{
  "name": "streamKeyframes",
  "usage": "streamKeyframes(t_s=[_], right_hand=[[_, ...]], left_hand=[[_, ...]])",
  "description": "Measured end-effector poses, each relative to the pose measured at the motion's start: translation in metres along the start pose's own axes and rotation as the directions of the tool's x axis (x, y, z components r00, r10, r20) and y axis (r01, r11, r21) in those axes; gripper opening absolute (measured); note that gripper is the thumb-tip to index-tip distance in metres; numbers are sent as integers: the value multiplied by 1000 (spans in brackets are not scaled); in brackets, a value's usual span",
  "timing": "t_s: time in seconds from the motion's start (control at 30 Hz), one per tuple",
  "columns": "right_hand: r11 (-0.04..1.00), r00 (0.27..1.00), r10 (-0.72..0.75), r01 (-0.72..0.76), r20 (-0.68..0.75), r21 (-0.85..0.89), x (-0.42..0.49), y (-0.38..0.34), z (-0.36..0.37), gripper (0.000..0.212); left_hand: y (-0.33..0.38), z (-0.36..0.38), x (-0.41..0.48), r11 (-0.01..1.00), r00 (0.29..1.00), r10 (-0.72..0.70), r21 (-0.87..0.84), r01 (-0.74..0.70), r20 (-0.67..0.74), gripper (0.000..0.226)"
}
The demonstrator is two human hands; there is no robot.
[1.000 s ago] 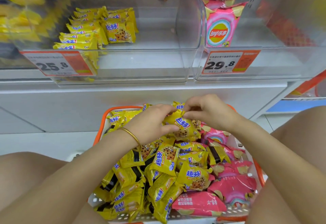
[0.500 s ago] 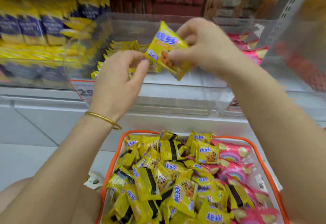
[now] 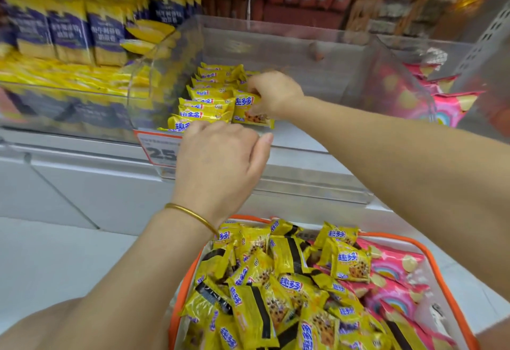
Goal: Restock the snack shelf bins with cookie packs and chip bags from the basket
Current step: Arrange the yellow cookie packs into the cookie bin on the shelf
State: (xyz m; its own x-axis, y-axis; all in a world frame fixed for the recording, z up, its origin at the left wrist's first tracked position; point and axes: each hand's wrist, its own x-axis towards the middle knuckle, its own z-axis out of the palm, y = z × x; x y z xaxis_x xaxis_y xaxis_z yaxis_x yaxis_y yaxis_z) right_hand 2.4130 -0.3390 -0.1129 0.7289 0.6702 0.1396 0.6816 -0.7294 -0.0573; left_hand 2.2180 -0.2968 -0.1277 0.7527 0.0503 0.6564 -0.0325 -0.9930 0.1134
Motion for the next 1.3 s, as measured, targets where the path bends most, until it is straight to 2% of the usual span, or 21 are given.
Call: streamKeyframes(t_s=[0.23, 0.33, 0.43, 0.5, 0.53, 0.6, 0.67, 0.73, 0.8, 0.87, 0.97, 1.03, 1.1, 1.17, 1.23, 1.3], right_hand=[[999, 999, 49, -49, -23, 5, -19, -1, -17, 63], [1000, 998, 24, -23, -58, 14, -47, -3, -42, 52], [989, 960, -43, 80, -278, 124, -109, 1, -70, 33], [959, 912, -61, 166, -407, 230, -174, 5, -76, 25], [944, 906, -60, 188, -418, 271, -207, 8, -71, 22], [929, 958, -5, 111, -286, 353, -253, 23, -40, 15], [930, 997, 79, -76, 6, 359, -271, 45, 5, 12], [939, 937, 184, -257, 297, 229, -274, 72, 54, 19], [943, 867, 256, -322, 427, 87, -278, 91, 94, 33], [947, 850, 306, -319, 429, -41, -285, 98, 123, 44], [937, 889, 347, -314, 299, -154, -294, 95, 137, 51], [934, 898, 347, -306, 271, -183, -294, 95, 134, 49], [936, 885, 352, -328, 304, -131, -292, 97, 124, 44], [943, 885, 331, -323, 326, -80, -291, 95, 105, 42], [960, 907, 279, -268, 317, -79, -289, 84, 73, 41], [974, 929, 222, -222, 297, -35, -285, 68, 30, 44]], left_hand=[[-2, 2, -4, 1000, 999, -29, 0, 29, 24, 39], [3, -3, -7, 999, 999, 5, -36, -6, -41, 34], [21, -12, -13, 990, 987, 98, -92, -110, -129, 27], [39, -13, -22, 970, 982, 152, -175, -170, -113, 25], [47, -11, -27, 961, 981, 178, -201, -191, -81, 23], [61, -1, -39, 951, 974, 224, -228, -210, 33, 22], [69, 14, -50, 946, 947, 258, -248, -208, 191, 25], [76, 30, -58, 949, 903, 274, -245, -198, 331, 30], [83, 42, -64, 952, 862, 277, -243, -186, 425, 34], [88, 50, -68, 950, 831, 285, -254, -179, 477, 37], [90, 55, -71, 948, 815, 295, -261, -183, 498, 39], [89, 56, -71, 947, 819, 293, -265, -179, 493, 40], [89, 56, -69, 940, 828, 308, -282, -190, 468, 38], [90, 52, -63, 930, 863, 336, -280, -240, 378, 29], [91, 42, -54, 923, 919, 345, -249, -294, 192, 18], [87, 28, -41, 931, 951, 308, -200, -304, -11, 18]])
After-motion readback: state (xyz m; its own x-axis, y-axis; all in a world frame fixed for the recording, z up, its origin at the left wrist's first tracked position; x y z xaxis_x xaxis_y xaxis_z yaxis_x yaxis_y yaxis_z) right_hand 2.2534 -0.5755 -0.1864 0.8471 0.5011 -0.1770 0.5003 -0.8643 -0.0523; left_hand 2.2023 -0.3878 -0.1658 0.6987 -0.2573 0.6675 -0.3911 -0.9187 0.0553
